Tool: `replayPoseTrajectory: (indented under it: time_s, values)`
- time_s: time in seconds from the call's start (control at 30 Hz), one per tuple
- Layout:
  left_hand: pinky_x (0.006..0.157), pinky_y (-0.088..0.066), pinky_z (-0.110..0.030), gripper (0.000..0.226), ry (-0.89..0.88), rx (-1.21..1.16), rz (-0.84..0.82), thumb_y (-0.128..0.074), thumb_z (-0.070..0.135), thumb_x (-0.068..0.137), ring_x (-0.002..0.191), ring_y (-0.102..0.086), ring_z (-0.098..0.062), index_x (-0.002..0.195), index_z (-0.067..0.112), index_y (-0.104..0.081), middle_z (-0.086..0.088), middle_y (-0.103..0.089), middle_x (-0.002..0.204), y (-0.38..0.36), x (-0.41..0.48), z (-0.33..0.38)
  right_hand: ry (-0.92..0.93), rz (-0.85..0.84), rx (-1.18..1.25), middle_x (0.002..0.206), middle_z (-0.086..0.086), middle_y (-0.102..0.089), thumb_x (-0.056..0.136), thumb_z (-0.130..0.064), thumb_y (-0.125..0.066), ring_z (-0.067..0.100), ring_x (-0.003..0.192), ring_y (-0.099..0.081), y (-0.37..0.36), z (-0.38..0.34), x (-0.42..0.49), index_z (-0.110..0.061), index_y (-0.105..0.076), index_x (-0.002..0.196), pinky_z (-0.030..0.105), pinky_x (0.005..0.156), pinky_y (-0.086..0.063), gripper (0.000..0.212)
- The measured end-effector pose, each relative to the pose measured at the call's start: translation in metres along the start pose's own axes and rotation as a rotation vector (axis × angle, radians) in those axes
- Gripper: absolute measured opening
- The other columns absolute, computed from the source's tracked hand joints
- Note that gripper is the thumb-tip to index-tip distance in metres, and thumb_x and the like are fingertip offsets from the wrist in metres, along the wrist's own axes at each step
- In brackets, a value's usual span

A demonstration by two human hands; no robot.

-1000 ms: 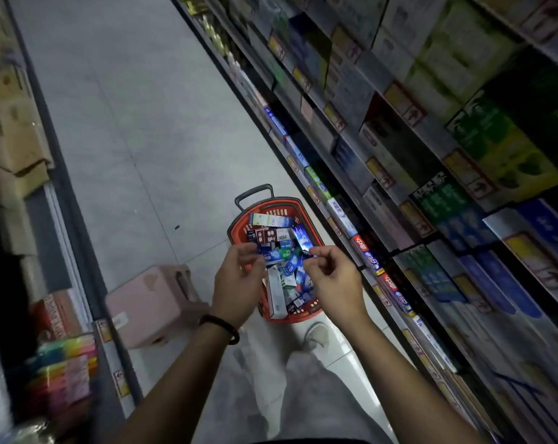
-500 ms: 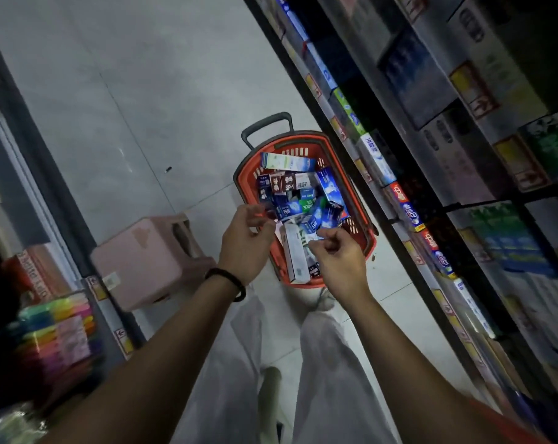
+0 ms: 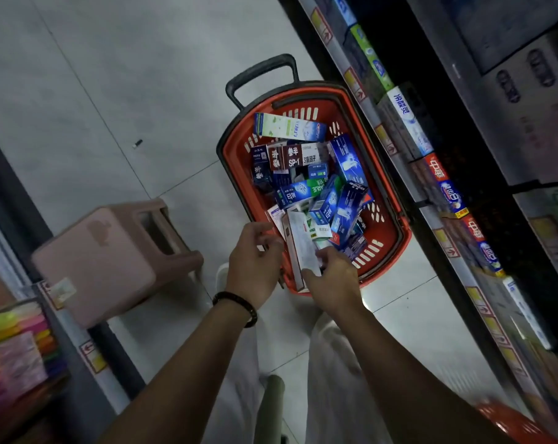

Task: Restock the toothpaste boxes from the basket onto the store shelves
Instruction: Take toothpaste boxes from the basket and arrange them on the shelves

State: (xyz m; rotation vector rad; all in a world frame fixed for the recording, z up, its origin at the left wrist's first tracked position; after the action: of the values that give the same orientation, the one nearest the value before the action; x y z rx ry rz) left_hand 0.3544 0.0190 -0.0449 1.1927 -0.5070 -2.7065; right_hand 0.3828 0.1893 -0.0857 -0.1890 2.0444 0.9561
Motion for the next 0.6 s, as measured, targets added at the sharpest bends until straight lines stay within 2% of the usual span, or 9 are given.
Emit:
replayPoseTrajectory:
  time_s: [0.13, 0.3, 0.43, 0.6]
  values:
    - [0.069, -0.062, -0.032, 0.019, -0.001, 0.003, -0.009, -0.060, 0.022, 0.102, 0.082, -0.073, -0.019, 0.119, 0.031, -0.058, 0.009, -0.071, 0.105, -0.013, 0.008, -0.017, 0.025, -0.043, -0.116, 0.154, 0.007, -0.051, 0.093, -0.044, -0.076, 0.032, 0.143, -0.049, -0.016, 0.006, 0.014, -0.025, -0.045, 0.155, 0.051, 0.108, -0.054, 0.072]
    - [0.074, -0.062, -0.030, 0.021, 0.007, -0.010, -0.041, -0.061, 0.019, 0.103, 0.087, -0.073, -0.015, 0.122, 0.026, -0.059, 0.009, -0.070, 0.105, -0.022, 0.005, -0.033, 0.049, -0.049, -0.059, 0.147, 0.011, -0.053, 0.092, -0.051, -0.076, 0.032, 0.140, -0.051, -0.029, 0.000, 0.028, -0.025, -0.044, 0.157, 0.048, 0.109, -0.052, 0.078]
    - [0.076, -0.065, -0.036, 0.023, 0.025, -0.039, -0.067, -0.062, 0.015, 0.102, 0.086, -0.074, -0.018, 0.123, 0.024, -0.059, 0.007, -0.071, 0.105, -0.028, 0.002, -0.043, 0.009, -0.060, -0.122, 0.147, 0.014, -0.051, 0.094, -0.057, -0.072, 0.035, 0.140, -0.050, -0.036, 0.000, 0.037, -0.028, -0.038, 0.161, 0.048, 0.108, -0.050, 0.081]
    - [0.063, -0.055, -0.014, 0.022, 0.027, -0.035, -0.051, -0.060, 0.015, 0.103, 0.080, -0.071, -0.006, 0.122, 0.024, -0.059, 0.009, -0.071, 0.105, -0.024, 0.008, -0.043, -0.001, -0.076, -0.211, 0.147, 0.013, -0.054, 0.096, -0.048, -0.073, 0.034, 0.139, -0.051, -0.043, 0.000, 0.042, -0.031, -0.034, 0.161, 0.048, 0.106, -0.052, 0.077]
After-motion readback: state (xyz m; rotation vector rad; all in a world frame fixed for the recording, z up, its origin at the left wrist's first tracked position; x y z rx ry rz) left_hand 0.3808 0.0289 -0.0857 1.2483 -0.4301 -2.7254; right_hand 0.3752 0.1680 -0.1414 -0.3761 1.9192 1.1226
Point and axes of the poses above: each hand's wrist, its own x-axis towards the middle knuckle, its own y-axis out of the back of the hand, z = x × y, the point moved 4 cm from there along x, towards the middle knuckle
